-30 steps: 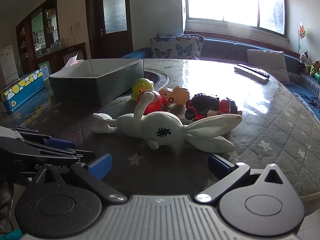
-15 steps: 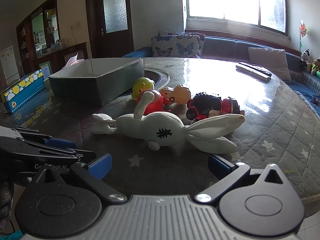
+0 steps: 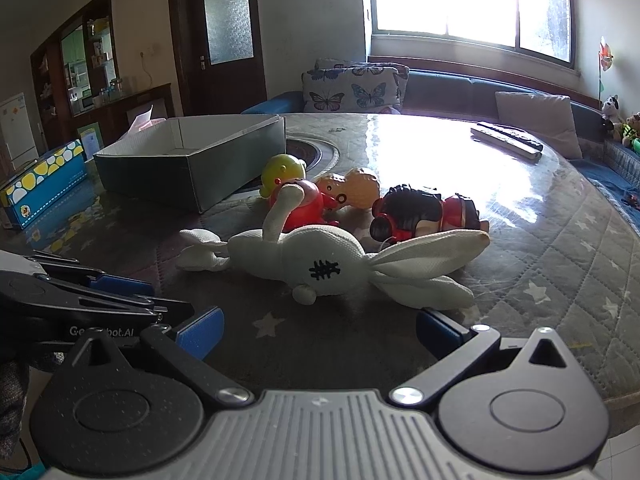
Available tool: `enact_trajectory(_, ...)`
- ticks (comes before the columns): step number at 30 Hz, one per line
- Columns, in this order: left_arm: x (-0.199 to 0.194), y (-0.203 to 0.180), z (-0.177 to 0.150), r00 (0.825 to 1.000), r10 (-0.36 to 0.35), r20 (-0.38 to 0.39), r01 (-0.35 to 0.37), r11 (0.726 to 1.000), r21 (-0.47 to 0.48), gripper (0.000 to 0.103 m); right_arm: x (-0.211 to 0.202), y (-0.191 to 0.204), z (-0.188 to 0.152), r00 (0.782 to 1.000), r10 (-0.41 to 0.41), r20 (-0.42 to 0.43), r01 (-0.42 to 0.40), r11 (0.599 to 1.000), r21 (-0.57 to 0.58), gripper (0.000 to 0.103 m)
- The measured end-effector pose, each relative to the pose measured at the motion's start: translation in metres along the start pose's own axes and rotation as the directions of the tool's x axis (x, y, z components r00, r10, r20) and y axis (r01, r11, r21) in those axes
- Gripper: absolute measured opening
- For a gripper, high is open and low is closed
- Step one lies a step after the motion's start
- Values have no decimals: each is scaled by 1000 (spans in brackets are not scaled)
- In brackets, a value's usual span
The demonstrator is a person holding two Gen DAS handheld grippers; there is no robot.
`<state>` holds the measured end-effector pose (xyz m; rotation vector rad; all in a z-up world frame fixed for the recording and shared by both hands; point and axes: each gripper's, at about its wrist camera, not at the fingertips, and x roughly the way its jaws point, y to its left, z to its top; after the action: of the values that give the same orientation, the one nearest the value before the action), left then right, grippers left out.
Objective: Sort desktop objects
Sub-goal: 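Approach the white plush bunny with both grippers open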
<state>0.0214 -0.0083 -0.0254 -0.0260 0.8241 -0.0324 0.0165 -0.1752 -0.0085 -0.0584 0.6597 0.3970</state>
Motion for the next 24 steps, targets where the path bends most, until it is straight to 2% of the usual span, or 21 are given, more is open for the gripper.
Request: enact_trajectory(24,11,4,16,1000,-19,-22,19,1000,5,43,12,-8,10,1000,9,-20,-9,1000,23,103)
